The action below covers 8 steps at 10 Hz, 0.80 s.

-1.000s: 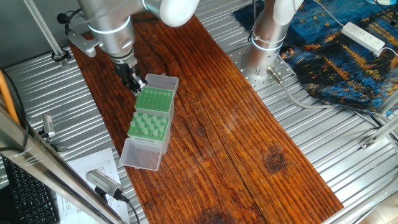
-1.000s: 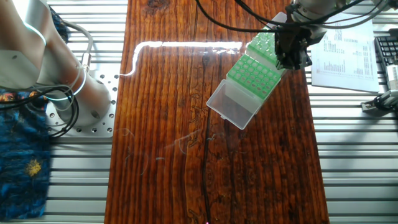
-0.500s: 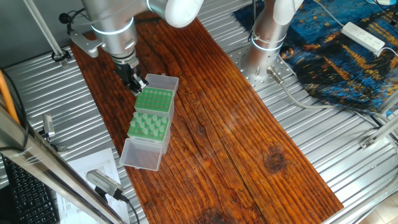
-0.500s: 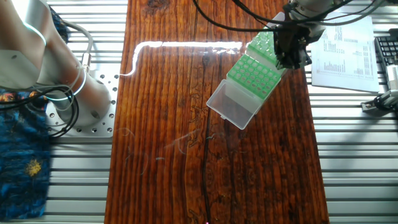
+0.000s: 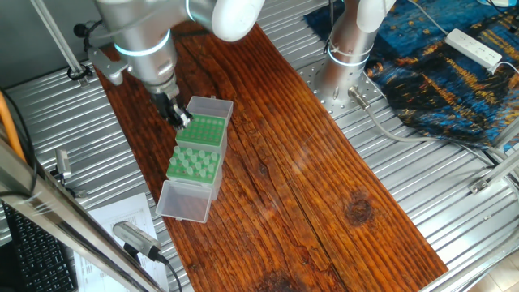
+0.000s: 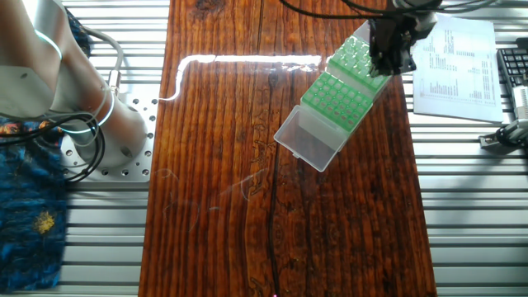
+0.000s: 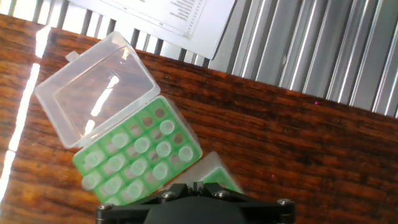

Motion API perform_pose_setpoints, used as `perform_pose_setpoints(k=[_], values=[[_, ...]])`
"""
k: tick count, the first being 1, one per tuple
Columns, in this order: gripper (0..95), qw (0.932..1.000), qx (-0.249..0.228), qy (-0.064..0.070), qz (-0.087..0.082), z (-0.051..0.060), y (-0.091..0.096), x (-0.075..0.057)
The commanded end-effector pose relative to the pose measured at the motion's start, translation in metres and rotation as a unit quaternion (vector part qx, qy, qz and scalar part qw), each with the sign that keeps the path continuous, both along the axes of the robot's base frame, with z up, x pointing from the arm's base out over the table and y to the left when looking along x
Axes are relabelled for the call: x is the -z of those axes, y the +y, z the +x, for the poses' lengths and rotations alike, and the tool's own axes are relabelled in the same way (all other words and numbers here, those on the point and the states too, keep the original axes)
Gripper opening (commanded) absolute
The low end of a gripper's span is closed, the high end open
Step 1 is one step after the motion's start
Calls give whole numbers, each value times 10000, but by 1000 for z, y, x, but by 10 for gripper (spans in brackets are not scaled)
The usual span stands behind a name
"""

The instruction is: Transfer all large pipette tips from one holder to another

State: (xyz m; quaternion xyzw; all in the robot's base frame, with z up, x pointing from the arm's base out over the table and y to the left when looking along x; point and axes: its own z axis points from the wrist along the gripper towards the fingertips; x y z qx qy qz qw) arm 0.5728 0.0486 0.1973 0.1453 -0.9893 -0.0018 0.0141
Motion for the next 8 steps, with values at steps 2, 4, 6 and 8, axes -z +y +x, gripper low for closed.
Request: perform_pose_setpoints(k=[2,4,6,8], values=[[0,9980,-604,-169,23,21,-3,-5],[0,9956,-924,-161,32,36,-6,-5],[190,9929,-1179,-152,59,41,-8,2],[190,9924,-1227,-98,58,36,-8,5]])
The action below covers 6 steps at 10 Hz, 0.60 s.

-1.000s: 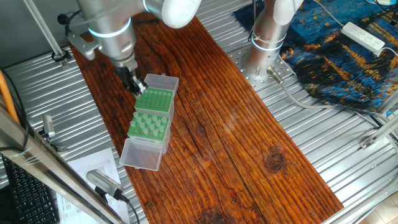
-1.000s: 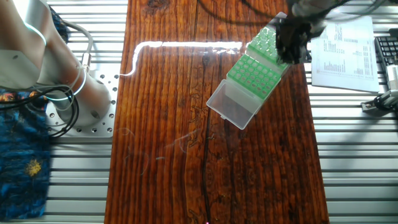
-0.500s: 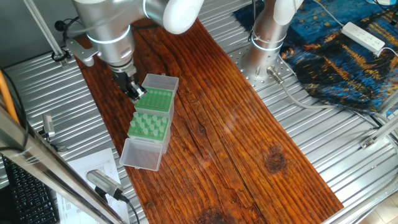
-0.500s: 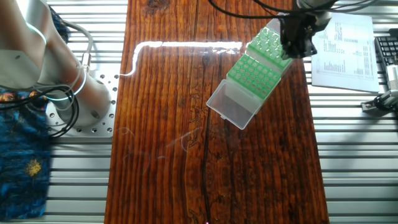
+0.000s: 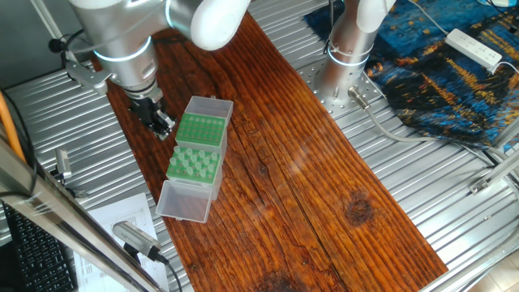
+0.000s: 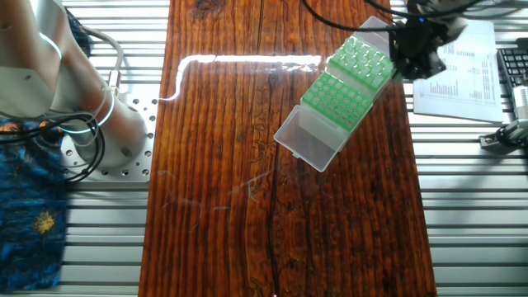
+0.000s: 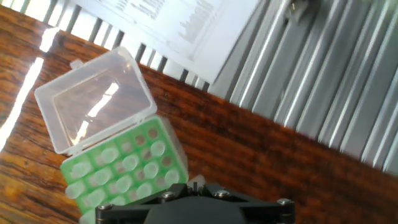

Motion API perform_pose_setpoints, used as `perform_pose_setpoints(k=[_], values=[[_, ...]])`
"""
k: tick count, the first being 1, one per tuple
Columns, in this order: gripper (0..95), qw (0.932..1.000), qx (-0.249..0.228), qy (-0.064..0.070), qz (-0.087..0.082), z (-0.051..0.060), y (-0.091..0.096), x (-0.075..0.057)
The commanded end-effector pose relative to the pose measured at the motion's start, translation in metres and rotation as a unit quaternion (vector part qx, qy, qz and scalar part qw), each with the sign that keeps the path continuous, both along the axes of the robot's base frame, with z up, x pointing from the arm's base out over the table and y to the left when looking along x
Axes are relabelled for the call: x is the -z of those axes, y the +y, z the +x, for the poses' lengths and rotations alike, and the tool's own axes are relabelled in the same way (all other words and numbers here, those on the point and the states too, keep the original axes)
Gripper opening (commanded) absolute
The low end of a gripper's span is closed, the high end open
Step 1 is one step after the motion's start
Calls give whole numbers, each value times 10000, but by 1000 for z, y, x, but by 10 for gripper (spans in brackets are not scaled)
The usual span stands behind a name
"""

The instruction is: Transfer all large pipette tips from one holder to another

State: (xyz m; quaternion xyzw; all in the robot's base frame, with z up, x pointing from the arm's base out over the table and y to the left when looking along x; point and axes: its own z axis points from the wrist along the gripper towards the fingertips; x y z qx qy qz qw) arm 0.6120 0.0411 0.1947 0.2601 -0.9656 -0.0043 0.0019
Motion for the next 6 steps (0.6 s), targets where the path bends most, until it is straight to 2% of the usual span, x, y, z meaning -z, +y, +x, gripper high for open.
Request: perform_pose_setpoints(k=[1,2,6], values=[[190,10000,10,17,3,-6,-1,4],[190,9999,144,-8,58,-13,0,8],[190,9995,302,-5,48,-15,10,13]])
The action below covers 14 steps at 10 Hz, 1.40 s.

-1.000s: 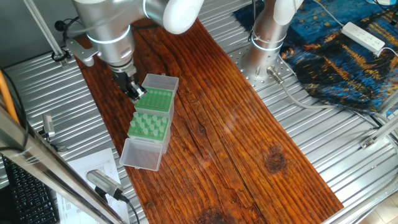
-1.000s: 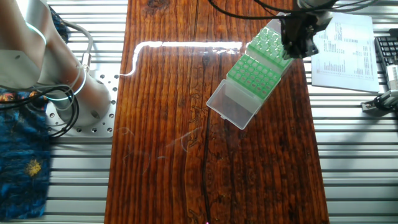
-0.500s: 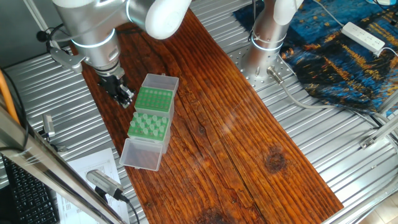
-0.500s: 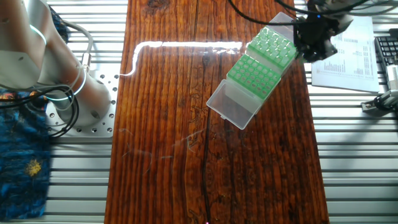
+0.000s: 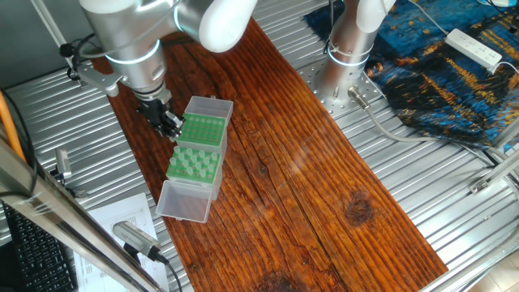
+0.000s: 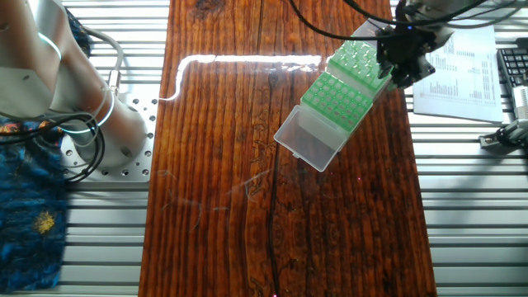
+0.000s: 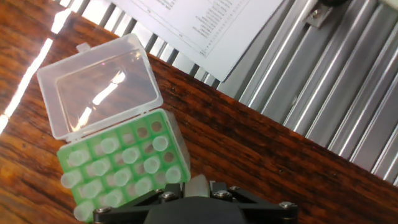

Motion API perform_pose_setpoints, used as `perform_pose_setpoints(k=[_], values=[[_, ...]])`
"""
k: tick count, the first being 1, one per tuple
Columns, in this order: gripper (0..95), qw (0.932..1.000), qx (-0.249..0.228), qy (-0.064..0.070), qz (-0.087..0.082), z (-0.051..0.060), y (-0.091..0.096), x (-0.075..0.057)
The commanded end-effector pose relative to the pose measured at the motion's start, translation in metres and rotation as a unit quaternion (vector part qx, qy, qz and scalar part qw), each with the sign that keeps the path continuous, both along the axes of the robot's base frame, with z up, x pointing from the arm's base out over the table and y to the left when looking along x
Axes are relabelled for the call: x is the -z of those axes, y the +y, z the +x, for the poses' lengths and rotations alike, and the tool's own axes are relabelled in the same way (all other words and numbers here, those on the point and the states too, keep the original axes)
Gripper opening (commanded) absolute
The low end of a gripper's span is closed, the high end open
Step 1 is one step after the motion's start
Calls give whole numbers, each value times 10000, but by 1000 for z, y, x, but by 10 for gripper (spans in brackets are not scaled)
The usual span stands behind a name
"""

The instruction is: Transfer all large pipette tips from one holder to another

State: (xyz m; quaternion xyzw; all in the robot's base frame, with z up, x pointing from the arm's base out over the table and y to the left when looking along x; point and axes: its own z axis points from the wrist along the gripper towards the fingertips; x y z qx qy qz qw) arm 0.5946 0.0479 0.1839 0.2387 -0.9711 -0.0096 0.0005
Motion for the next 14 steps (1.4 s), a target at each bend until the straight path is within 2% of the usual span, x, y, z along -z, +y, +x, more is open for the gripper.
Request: perform_pose_setpoints(k=[1,7,14], values=[[190,9999,108,-2,-13,2,5,3],[190,9998,182,46,-45,4,12,13],[190,9997,234,43,-22,5,12,15]])
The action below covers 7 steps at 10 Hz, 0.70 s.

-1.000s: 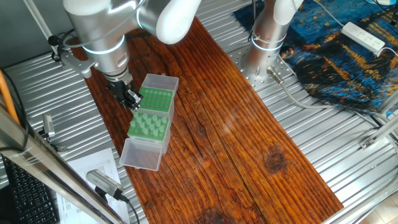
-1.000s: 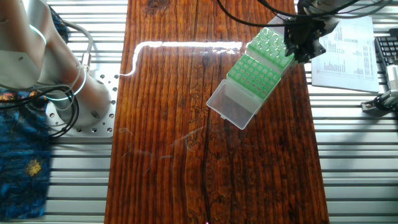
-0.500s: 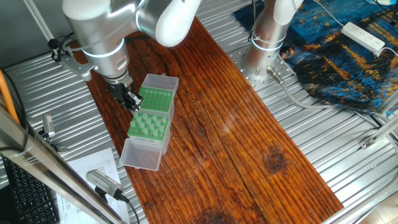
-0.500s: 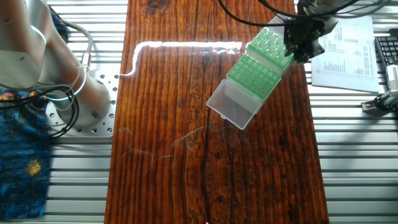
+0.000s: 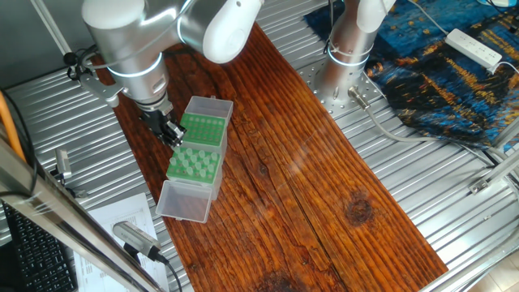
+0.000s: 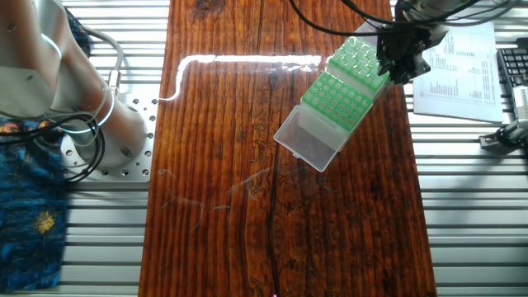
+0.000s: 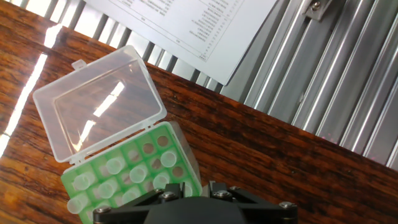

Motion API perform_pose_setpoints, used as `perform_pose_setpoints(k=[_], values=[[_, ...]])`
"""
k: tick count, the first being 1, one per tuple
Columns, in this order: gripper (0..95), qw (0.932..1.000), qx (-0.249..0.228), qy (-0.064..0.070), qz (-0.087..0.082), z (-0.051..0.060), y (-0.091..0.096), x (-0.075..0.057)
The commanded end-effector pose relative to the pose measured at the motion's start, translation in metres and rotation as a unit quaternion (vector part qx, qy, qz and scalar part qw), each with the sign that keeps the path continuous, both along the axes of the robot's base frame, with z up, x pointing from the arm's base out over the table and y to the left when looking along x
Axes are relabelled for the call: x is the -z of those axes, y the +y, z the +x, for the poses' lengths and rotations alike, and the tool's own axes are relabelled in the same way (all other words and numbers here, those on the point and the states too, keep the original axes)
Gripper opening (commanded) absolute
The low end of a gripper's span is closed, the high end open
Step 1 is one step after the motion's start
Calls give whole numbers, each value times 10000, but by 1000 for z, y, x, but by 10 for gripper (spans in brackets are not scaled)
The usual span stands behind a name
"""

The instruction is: Transfer all large pipette tips from one holder to another

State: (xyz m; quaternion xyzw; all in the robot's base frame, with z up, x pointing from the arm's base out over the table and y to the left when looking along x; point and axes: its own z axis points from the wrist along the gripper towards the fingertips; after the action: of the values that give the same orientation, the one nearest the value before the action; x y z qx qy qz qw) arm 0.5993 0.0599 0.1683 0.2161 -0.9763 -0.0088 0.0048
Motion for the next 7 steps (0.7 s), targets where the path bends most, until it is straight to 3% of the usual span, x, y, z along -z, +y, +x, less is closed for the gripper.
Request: perform_pose_setpoints(k=[1,7], values=[[190,10000,7,0,-5,0,0,1],[190,9999,89,26,-48,0,9,5]])
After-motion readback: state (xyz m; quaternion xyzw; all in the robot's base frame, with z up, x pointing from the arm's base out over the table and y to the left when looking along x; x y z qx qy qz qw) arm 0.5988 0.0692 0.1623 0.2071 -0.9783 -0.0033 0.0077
